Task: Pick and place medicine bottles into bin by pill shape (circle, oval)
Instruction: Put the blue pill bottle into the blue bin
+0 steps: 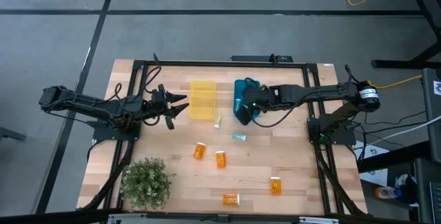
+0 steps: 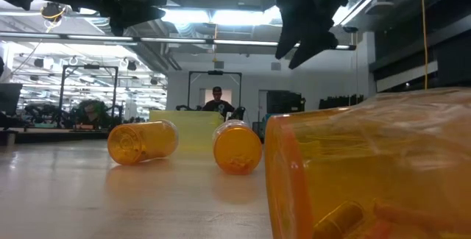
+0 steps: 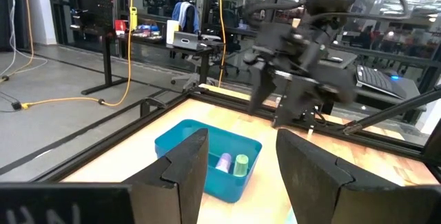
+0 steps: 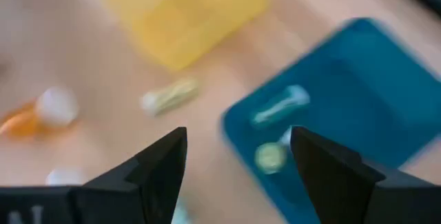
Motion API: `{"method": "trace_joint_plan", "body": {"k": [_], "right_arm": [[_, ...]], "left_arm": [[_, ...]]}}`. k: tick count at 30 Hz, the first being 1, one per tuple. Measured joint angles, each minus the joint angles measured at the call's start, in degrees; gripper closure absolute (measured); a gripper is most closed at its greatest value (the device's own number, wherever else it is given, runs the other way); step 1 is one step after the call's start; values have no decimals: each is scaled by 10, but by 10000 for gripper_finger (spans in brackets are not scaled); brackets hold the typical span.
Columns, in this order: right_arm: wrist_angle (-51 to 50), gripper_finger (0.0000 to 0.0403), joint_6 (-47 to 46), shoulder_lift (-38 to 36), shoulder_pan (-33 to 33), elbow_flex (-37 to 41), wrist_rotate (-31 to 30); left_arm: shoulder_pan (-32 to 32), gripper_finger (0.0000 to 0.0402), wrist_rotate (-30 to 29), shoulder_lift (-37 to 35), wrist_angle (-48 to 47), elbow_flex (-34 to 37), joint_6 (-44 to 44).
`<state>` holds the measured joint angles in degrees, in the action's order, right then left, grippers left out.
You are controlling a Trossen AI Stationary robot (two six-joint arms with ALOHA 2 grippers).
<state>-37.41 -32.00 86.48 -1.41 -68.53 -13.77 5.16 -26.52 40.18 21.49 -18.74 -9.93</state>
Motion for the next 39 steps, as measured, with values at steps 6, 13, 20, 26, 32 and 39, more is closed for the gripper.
{"method": "trace_joint_plan", "body": {"k": [6,13,20,26,32,39], "right_arm": [[79,142,126,0,24,46,144],[137,142,158,0,56,121,193],[258,142,162,9,97,185,195],[281,142,159,63,114,197,112],[286,142,146,97,117,197,59],[281,143,139,134,118,197,63]], "left_arm": [[0,237,0,0,0,0,0],[0,237,0,0,0,0,0],[0,237,0,0,0,0,0],[0,237,0,0,0,0,0],[0,237,0,0,0,0,0],[0,237,0,0,0,0,0]]}}
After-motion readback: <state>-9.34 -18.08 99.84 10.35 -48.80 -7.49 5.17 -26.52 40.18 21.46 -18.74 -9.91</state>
